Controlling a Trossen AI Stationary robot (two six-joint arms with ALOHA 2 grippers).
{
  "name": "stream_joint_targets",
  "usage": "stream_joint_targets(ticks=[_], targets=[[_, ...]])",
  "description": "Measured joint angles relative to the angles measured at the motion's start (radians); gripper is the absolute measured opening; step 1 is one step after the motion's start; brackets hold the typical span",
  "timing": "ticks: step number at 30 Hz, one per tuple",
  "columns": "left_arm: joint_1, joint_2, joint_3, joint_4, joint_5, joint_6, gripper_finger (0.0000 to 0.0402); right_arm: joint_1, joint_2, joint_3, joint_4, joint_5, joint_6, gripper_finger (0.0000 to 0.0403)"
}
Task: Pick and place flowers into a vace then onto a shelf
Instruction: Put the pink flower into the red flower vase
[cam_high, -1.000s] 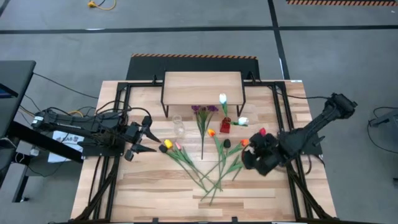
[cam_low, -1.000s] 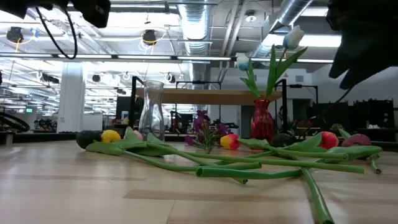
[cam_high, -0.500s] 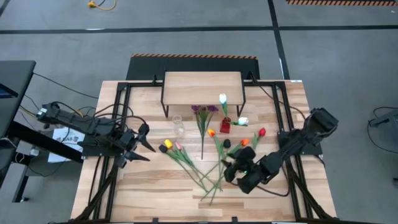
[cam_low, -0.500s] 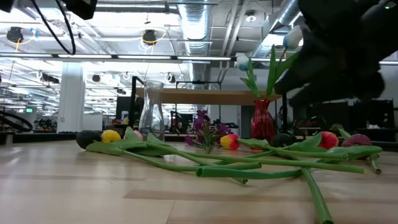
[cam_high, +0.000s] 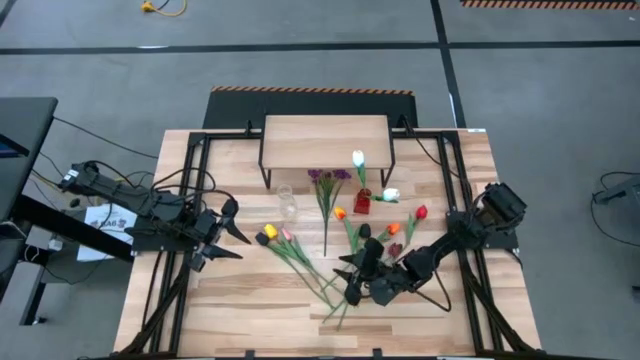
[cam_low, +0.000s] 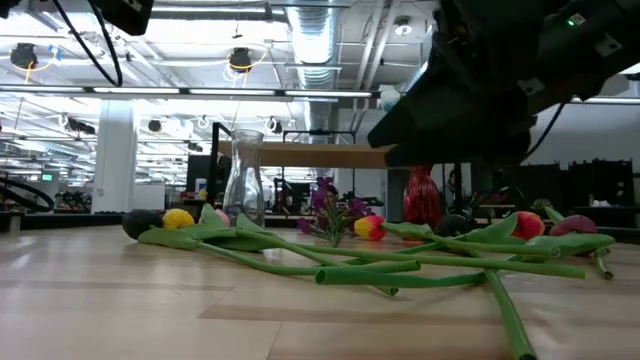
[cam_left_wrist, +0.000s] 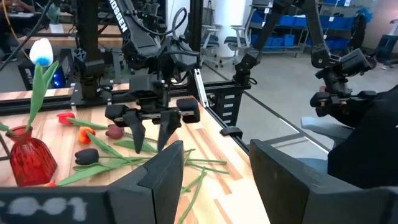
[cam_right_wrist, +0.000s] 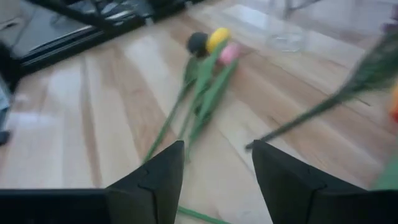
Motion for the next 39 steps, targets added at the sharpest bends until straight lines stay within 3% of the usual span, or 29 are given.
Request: stream_joint_targets(ticks=[5, 14, 22, 34, 39], targets=[[0.0, 0.0, 0.0, 0.0, -0.008, 0.0, 0.0174, -0.025, 0.0, 0.0, 0.007, -0.046, -0.086, 0.018], [0.0, 0.0, 0.0, 0.0, -0.008, 0.0, 0.0174, -0.081, 0.0, 0.0, -0.031, -0.235, -0.109, 0.017], [0.0, 0.0, 0.0, 0.0, -0.009, 0.0, 0.0174, -0.079, 0.005, 0.0, 0.0, -0.243, -0.106, 0.016], [0.0, 0.0, -0.001, 0.012, -0.055, -0.014, 0.0174, -0.093, 0.153, 0.095, 0.042, -0.248, -0.15, 0.0159], [0.0, 0.001, -0.001, 0.009, -0.06, -0.015, 0.0174, -0.114, 0.151, 0.095, 0.037, -0.334, -0.159, 0.0159]])
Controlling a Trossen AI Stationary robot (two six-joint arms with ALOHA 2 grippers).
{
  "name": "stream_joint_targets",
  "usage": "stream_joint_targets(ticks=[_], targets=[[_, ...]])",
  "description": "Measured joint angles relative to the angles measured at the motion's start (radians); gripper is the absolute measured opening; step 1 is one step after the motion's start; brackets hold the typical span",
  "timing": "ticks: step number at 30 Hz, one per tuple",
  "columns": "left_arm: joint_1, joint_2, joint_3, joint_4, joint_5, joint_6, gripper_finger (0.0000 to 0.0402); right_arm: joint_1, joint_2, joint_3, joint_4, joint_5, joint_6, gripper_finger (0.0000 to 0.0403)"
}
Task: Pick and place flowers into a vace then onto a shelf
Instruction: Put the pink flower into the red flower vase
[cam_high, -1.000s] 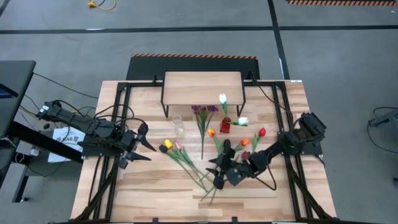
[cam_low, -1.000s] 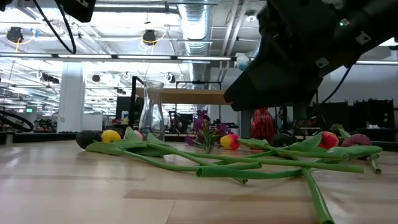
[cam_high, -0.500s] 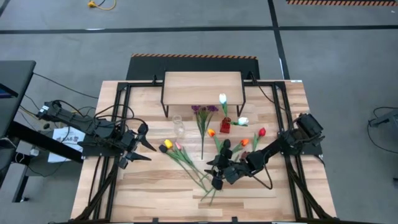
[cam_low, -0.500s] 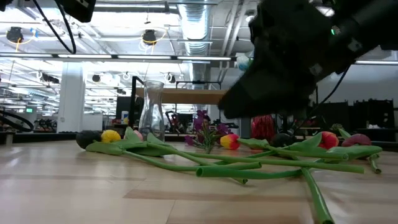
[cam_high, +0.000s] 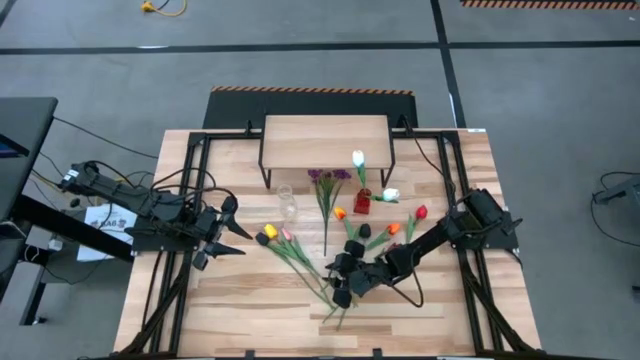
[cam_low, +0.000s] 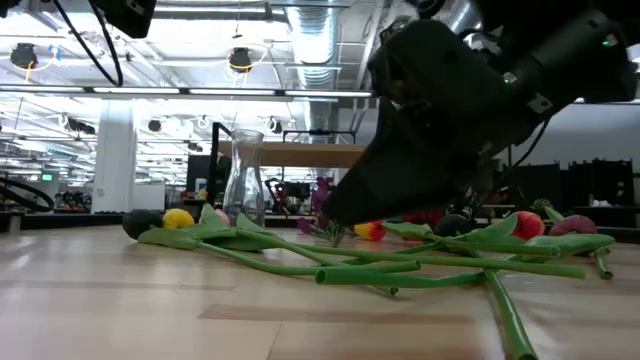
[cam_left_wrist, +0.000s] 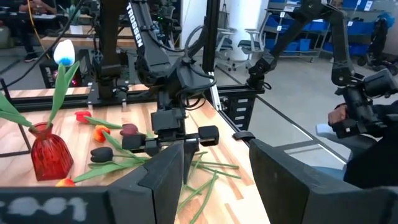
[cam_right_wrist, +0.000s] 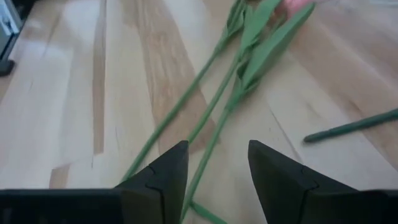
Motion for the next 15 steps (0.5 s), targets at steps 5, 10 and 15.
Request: stream_joint_targets(ticks=[5, 10, 15], targets=[[0.0, 0.0, 0.0, 0.001, 0.0, -0.009, 0.0174, -0.027, 0.008, -0.001, -0.001, -0.123, 0.001, 0.0159], [0.0, 0.0, 0.0, 0.004, -0.001, -0.02, 0.0174, -0.035, 0.008, -0.001, -0.009, -0.151, 0.001, 0.0159], [0.0, 0.0, 0.0, 0.004, -0.001, -0.029, 0.0174, -0.035, 0.01, -0.001, -0.034, -0.151, 0.015, 0.0159]])
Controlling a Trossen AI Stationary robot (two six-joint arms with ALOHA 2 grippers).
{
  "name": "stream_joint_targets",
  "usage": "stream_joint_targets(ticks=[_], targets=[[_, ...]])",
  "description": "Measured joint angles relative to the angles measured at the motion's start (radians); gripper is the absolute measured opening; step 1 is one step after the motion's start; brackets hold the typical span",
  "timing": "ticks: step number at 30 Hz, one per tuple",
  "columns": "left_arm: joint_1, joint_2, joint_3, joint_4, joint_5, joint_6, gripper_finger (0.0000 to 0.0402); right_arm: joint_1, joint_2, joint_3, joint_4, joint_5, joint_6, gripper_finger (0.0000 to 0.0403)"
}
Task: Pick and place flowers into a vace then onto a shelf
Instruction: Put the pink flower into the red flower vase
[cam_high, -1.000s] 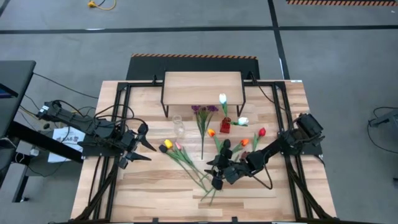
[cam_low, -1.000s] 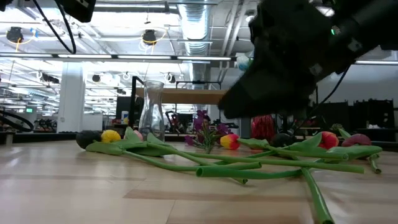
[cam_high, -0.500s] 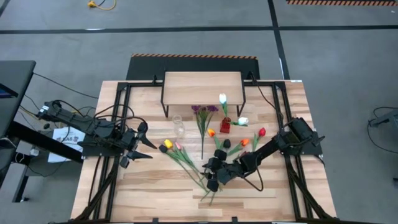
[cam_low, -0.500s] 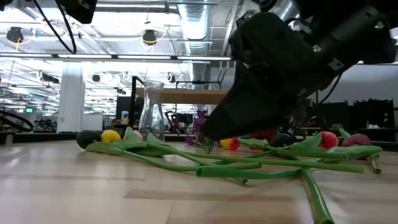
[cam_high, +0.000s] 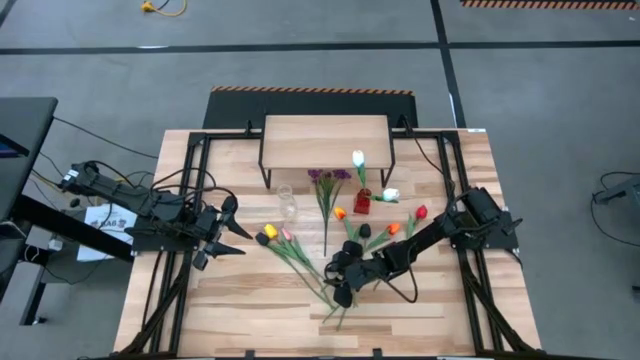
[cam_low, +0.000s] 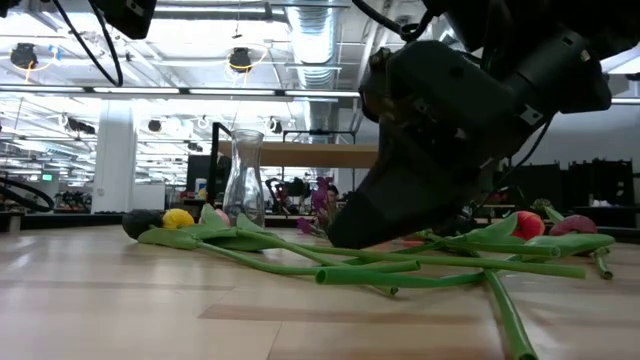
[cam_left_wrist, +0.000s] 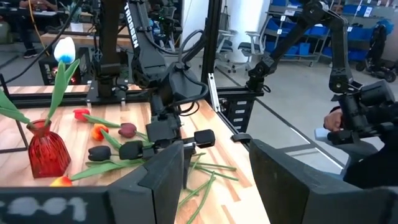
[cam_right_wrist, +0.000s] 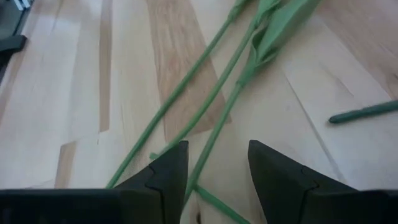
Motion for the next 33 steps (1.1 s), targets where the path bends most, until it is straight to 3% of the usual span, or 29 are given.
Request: stream_joint_targets(ticks=[21, 33], targets=[[0.0, 0.0, 0.0, 0.0, 0.0, -0.036, 0.0174, 0.022, 0.002, 0.035, -0.013, 0.007, 0.016, 0.0159], [0.0, -0.001, 0.0, 0.002, 0.0, -0.052, 0.0174, 0.005, 0.109, 0.102, -0.003, 0.017, -0.007, 0.0159]])
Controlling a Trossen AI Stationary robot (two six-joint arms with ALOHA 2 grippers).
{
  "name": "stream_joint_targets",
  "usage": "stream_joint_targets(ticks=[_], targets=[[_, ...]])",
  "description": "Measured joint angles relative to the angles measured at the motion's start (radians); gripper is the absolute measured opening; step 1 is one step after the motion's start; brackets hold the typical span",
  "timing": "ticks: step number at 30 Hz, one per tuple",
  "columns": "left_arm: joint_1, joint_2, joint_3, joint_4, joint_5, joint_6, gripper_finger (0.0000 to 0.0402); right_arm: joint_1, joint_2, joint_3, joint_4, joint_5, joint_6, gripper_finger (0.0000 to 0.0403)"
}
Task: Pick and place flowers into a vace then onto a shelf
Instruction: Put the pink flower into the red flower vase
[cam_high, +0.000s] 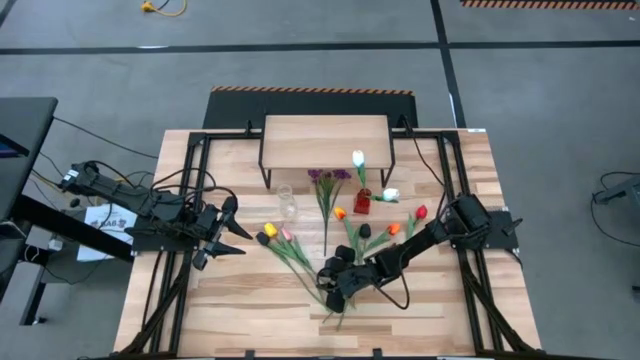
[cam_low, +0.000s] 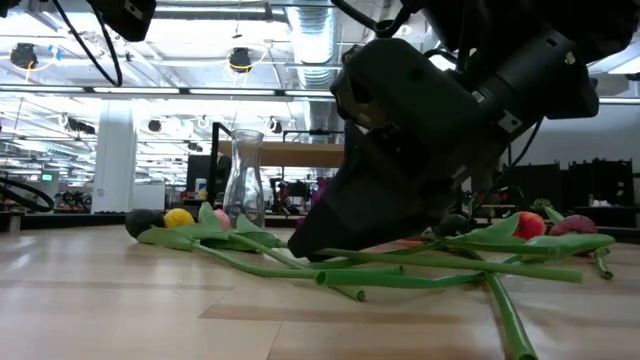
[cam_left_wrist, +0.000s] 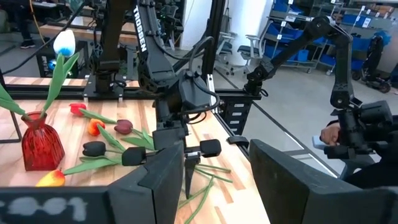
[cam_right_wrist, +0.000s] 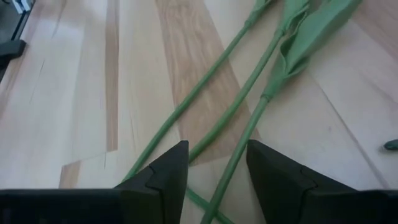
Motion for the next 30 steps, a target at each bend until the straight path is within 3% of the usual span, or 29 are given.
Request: stream_joint_targets(ticks=[8, 23, 30], targets=[[0.0, 0.0, 0.0, 0.0, 0.0, 0.0, 0.0174, -0.001, 0.002, -0.002, -0.013, 0.002, 0.0, 0.0152], [0.0, 0.0, 0.0, -0.001, 0.0, 0.0, 0.0174, -0.003, 0.004, -0.005, -0.022, 0.028, 0.004, 0.0013], [0.0, 0.0, 0.0, -0.001, 0.0, 0.0, 0.0174, -0.002, -0.006, -0.005, -0.02, 0.049, 0.009, 0.0005]])
